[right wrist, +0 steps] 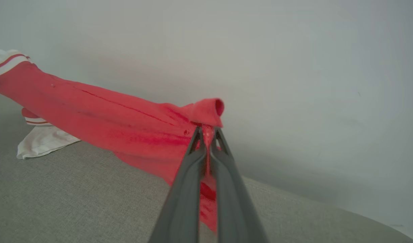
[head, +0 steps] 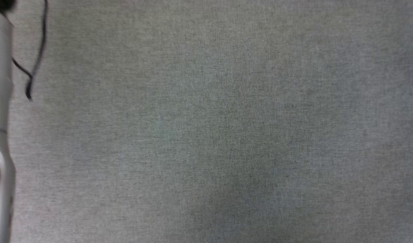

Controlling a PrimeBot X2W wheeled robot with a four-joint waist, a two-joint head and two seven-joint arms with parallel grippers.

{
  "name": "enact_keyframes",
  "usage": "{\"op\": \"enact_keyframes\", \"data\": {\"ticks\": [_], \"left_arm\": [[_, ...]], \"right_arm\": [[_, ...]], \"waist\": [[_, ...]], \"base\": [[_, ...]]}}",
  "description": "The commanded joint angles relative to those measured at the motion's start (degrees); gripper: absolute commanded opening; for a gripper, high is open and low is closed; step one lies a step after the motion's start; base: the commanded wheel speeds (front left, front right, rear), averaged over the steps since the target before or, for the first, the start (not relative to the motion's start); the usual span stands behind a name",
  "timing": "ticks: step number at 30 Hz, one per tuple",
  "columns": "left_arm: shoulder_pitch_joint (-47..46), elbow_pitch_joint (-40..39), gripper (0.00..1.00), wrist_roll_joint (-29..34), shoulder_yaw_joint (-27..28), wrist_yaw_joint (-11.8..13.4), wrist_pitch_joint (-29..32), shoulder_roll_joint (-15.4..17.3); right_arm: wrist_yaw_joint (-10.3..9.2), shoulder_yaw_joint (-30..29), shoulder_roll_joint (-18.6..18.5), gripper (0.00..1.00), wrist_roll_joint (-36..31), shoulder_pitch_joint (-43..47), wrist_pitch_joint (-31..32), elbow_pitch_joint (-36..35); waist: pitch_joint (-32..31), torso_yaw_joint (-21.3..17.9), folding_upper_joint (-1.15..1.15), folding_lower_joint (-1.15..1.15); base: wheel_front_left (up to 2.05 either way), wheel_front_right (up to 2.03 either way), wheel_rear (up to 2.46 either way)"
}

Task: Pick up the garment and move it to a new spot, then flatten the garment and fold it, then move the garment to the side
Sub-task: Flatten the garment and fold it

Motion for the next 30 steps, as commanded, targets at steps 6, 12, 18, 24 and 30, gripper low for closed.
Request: {"op": "enact_keyframes", "data": {"ticks": [6,12,18,24,30], "left_arm": [[13.7,-1.5,0.00,-3.3,-0.9,-1.1,-1.0,0.1],[29.9,-6.4,0.00,-6.7,-0.4,-1.3,-1.7,2.1],[48.9,-15.2,0.00,-10.1,2.3,2.3,-2.0,4.0],[66.5,-27.8,0.00,-14.5,4.4,7.1,2.7,5.4],[81.5,-44.0,0.00,-17.7,5.4,13.6,10.1,7.3]], "right_arm": [[-0.06,3.8,-3.4,0.00,4.3,12.7,-1.6,-3.1],[-0.06,6.1,-6.1,0.00,6.8,26.7,-1.4,-7.5],[-0.08,5.8,-7.3,0.00,8.2,41.3,-0.7,-12.0],[-0.08,1.2,-8.7,0.00,9.0,56.1,1.1,-17.4],[-0.09,-5.9,-8.9,0.00,7.8,69.8,5.0,-23.8]], "waist": [[-8.3,1.5,0.00,-0.01],[-15.2,1.7,0.00,-0.01],[-21.9,1.1,0.00,-0.01],[-26.7,1.3,0.00,-0.01],[-29.7,1.7,0.00,-0.01]], "base": [[0.00,0.00,0.00],[0.00,0.00,0.00],[0.00,0.00,0.00],[0.00,0.00,0.00],[0.00,0.00,0.00]]}}
